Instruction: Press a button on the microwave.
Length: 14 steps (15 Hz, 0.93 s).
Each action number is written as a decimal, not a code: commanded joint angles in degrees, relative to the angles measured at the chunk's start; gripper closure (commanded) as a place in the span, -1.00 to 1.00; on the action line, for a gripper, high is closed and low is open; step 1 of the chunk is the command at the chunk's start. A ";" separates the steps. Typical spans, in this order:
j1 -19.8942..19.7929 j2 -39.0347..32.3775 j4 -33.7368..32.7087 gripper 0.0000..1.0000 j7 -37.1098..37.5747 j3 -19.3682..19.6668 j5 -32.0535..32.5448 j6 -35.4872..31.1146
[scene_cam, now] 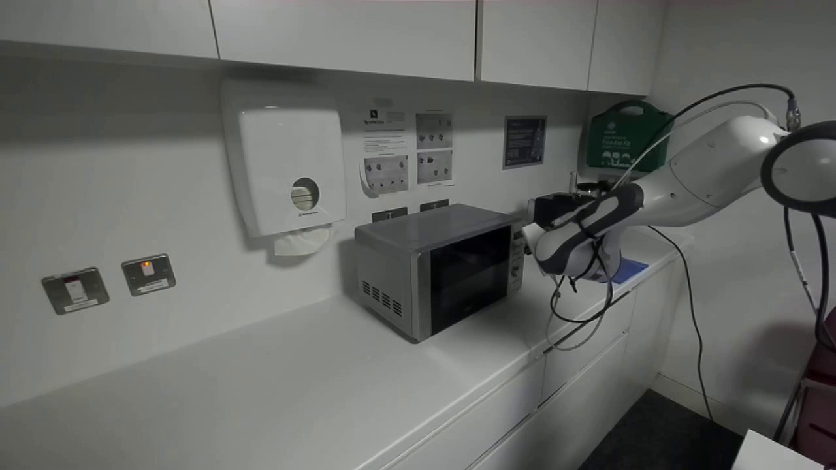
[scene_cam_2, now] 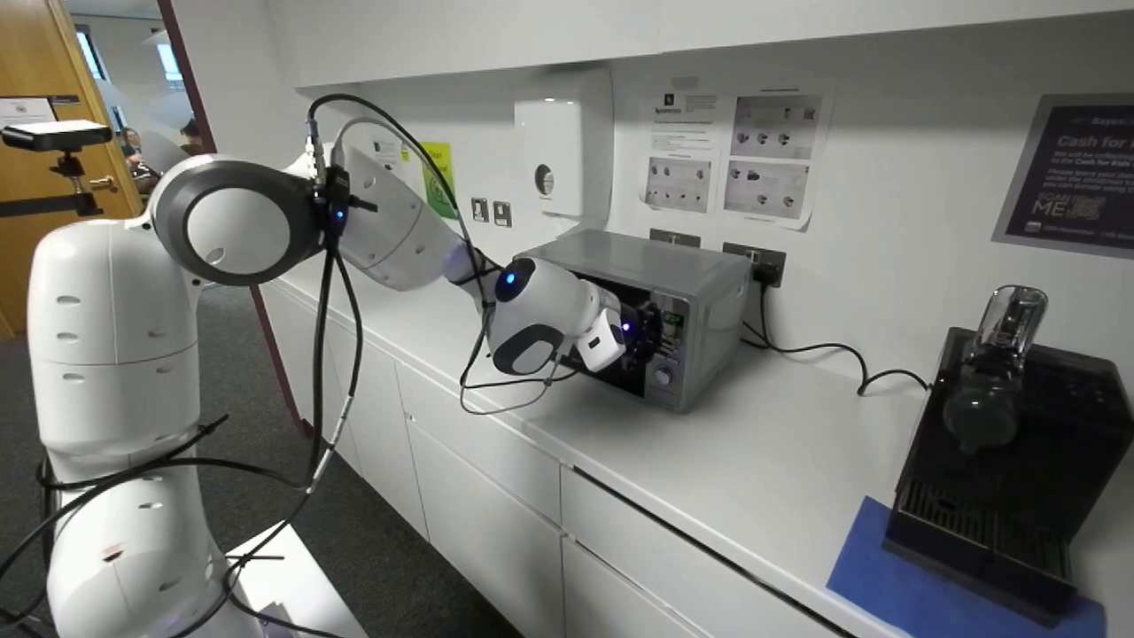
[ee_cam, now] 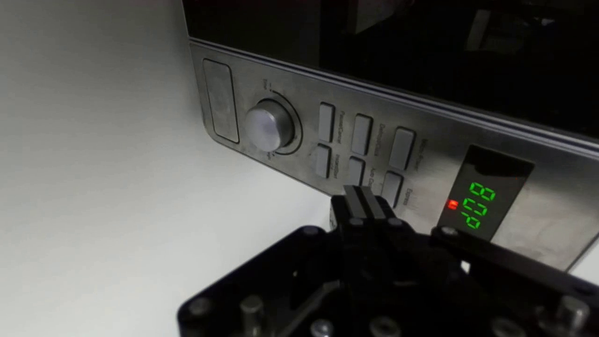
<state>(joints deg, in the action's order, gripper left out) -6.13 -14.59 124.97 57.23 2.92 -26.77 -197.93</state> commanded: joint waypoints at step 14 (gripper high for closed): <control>-0.82 -1.21 -3.78 1.00 0.40 0.11 0.84 0.00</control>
<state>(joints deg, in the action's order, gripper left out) -6.19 -14.85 122.78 57.23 3.11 -26.77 -197.93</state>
